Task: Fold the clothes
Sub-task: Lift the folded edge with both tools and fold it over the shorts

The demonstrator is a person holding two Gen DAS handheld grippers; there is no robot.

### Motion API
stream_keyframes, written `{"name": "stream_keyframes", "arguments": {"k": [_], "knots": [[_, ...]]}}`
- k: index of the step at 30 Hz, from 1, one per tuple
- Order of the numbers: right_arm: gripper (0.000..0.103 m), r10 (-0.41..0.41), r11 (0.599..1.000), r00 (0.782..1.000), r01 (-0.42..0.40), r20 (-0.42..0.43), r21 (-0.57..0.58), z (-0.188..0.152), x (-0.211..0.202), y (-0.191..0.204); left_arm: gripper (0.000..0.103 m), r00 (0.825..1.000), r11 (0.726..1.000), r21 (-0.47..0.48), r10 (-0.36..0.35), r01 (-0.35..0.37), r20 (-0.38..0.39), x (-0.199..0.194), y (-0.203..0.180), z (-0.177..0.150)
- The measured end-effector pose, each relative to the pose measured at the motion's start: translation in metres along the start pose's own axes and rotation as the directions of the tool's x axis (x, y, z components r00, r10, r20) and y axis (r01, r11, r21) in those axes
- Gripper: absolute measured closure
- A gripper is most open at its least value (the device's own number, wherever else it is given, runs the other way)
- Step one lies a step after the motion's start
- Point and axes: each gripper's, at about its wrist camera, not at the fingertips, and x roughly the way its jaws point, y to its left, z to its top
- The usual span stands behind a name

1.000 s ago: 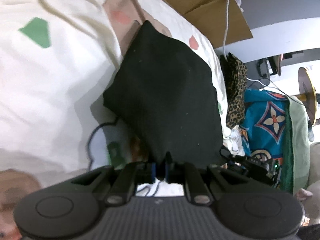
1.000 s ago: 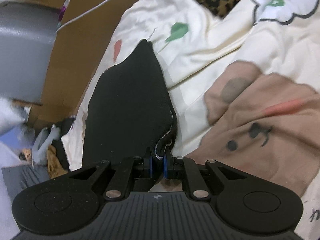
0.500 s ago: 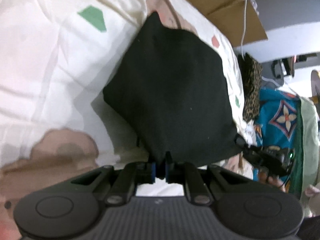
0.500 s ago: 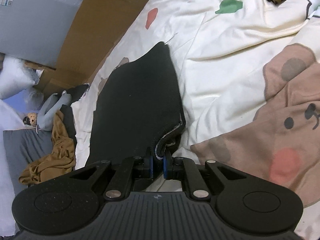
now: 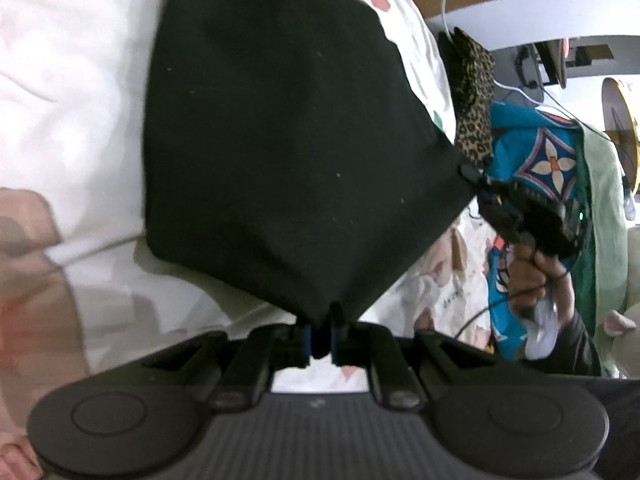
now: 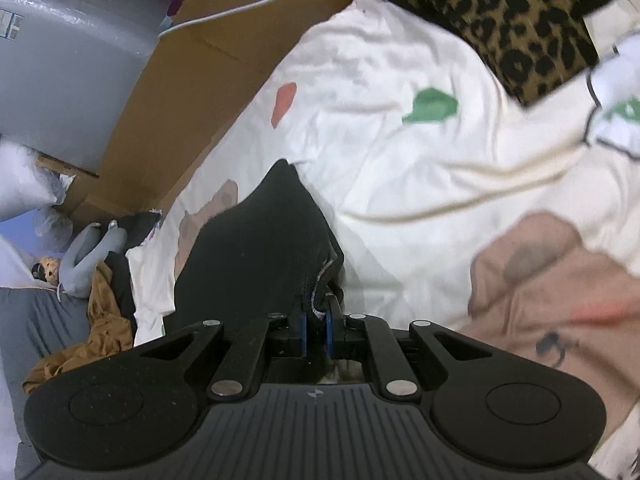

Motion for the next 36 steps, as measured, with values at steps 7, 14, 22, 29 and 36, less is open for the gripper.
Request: {"name": "stream_keyframes", "arguments": {"k": [7, 14, 22, 29, 36], "knots": [[0.096, -0.023, 0.999, 1.000, 0.023, 0.020, -0.046, 0.032, 0.012, 0.008, 0.094, 0.997, 0.995, -0.085, -0.057, 0.053, -0.045, 0.026, -0.005, -0.002], [0.096, -0.018, 0.999, 1.000, 0.019, 0.021, -0.037, 0.045, 0.018, 0.000, 0.094, 0.986, 0.995, -0.080, 0.039, -0.052, -0.164, 0.054, -0.025, 0.015], [0.096, -0.004, 0.999, 1.000, 0.005, 0.025, -0.041, 0.058, 0.021, -0.009, 0.094, 0.991, 0.981, -0.176, 0.058, -0.079, -0.118, 0.064, -0.037, 0.000], [0.095, 0.034, 0.999, 0.999, -0.034, 0.025, -0.037, 0.079, 0.029, -0.010, 0.094, 0.998, 0.941, -0.338, 0.039, -0.021, 0.048, 0.072, -0.051, -0.030], [0.095, 0.049, 0.996, 0.998, -0.047, 0.030, -0.078, 0.099, 0.029, -0.006, 0.095, 0.966, 0.854, -0.502, -0.005, 0.139, 0.259, 0.106, -0.061, -0.085]]}}
